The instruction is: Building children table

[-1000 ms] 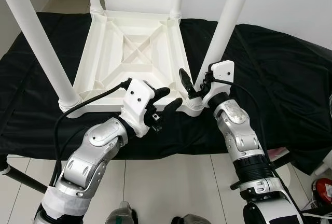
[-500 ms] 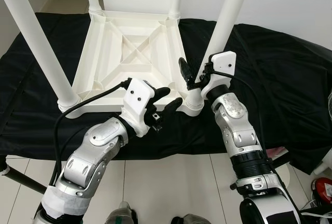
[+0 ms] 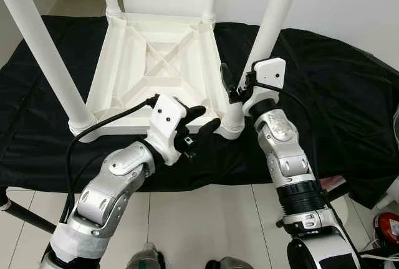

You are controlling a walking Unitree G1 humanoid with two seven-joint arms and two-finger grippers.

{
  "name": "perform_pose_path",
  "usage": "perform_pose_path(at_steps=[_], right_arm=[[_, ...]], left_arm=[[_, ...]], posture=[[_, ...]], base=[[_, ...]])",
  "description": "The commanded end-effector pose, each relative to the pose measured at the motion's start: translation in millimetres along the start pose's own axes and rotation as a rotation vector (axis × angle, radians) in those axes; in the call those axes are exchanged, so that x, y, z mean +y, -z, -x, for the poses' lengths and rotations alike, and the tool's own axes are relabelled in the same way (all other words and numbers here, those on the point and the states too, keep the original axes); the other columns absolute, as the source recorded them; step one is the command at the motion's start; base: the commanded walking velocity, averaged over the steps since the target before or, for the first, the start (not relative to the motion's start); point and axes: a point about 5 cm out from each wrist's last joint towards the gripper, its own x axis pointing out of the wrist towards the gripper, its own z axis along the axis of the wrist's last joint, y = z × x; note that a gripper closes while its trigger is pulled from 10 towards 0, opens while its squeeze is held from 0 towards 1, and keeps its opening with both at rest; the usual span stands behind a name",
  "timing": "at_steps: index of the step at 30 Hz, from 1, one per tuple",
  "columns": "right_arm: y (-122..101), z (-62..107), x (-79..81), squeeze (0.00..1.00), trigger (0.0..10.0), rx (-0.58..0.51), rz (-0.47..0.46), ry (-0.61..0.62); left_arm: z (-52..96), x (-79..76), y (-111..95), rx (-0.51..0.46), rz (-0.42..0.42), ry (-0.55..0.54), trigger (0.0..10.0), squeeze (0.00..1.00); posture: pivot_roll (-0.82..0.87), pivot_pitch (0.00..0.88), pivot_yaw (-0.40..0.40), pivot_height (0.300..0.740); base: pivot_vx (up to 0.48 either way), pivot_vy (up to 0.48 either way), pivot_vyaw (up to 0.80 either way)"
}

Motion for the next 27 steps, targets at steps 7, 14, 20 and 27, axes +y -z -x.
perform_pose_path(at_steps=[7, 14, 20, 27], right_arm=[[-1.3, -2.1, -2.4, 0.0, 10.0, 0.017, -0.012, 0.039], [0.0, -1.5, -3.2, 0.0, 10.0, 0.023, -0.016, 0.057], [1.3, -1.5, -3.3, 0.0, 10.0, 0.037, -0.016, 0.063], [2.8, -1.4, -2.7, 0.0, 10.0, 0.049, -0.022, 0.066]], left_arm=[[-2.6, -5.9, -1.2, 0.003, 0.005, 0.083, 10.0, 0.0], [-2.7, -6.1, -1.0, 0.005, 0.006, 0.083, 10.0, 0.0], [-2.7, -6.1, -1.0, 0.007, 0.011, 0.082, 10.0, 0.0], [-2.5, -6.4, -0.9, 0.008, 0.012, 0.081, 10.0, 0.0]], posture=[[0.1, 0.0, -0.066, 0.74], [0.1, 0.0, -0.065, 0.74], [0.1, 0.0, -0.064, 0.74], [0.11, 0.0, -0.064, 0.74]], base=[[0.0, 0.0, 0.0], [0.0, 0.0, 0.0], [0.0, 0.0, 0.0], [0.0, 0.0, 0.0]])
